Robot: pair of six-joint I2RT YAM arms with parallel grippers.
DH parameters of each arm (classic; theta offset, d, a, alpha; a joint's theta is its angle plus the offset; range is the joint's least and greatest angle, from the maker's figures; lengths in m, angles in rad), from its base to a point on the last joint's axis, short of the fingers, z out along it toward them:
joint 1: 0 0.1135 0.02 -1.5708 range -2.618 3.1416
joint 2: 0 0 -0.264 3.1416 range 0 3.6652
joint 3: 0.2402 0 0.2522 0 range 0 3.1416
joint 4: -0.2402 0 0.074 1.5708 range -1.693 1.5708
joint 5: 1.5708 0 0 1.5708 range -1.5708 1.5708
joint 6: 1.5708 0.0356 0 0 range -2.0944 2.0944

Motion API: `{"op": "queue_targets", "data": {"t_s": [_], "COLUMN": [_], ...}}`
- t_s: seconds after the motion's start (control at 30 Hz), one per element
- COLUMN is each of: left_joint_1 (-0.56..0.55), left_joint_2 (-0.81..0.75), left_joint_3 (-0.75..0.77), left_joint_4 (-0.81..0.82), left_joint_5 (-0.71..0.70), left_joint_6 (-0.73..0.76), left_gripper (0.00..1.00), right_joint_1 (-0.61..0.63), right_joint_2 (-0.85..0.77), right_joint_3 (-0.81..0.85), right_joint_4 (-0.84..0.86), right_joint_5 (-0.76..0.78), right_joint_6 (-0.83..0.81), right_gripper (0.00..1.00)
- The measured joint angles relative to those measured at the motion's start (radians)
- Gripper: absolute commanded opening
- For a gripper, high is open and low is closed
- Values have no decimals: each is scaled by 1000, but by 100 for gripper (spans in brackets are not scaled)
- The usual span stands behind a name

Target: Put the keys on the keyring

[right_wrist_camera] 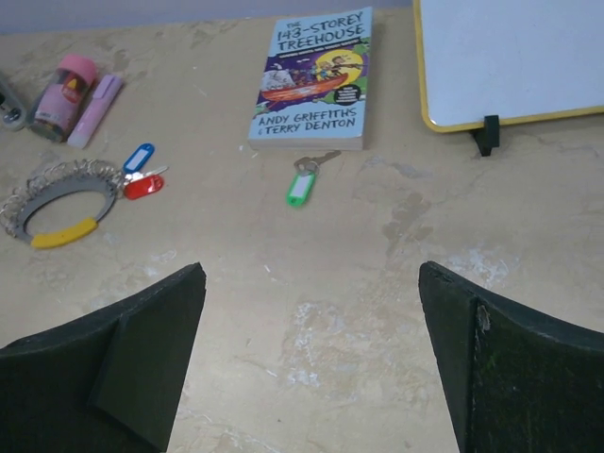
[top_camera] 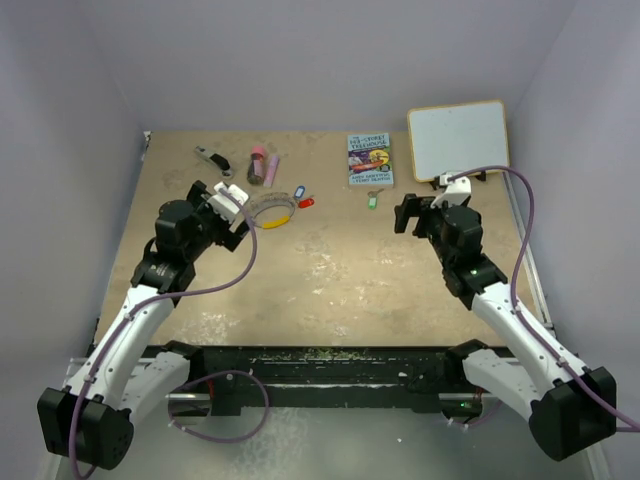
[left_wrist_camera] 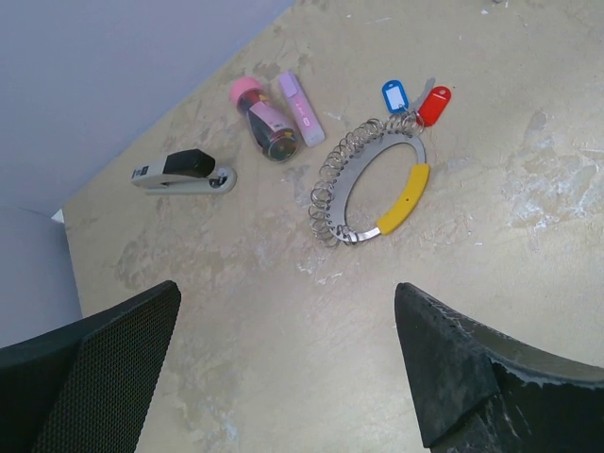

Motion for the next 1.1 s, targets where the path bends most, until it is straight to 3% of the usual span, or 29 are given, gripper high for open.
{"op": "queue_targets", "data": {"t_s": [0.4,0.53,0.7,0.83,1.0,1.1], "left_joint_1": [29,46,64,74,75,75], "left_joint_2": [2,12,27,37,56,83], "left_joint_3": [-47,-47,-20,34,47,44], "left_joint_4": [34,39,14,-49,-100,-109], "left_joint_5": [14,14,3,-58,-129,-149], "left_joint_6": [-2,-7,-9,-9,0,13], "left_gripper": [98,98,98,98,98,98], "right_joint_1": [0,0,-1,32,171,252], "right_joint_2": [28,85,291,434,482,583], "right_joint_3": [7,16,94,200,252,394], "right_joint_4": [3,4,-3,25,126,140], "right_joint_5": [144,101,-100,-206,-217,-206], "right_joint_6": [6,16,-8,-15,-21,-24], "right_gripper": [100,97,74,77,78,78]}}
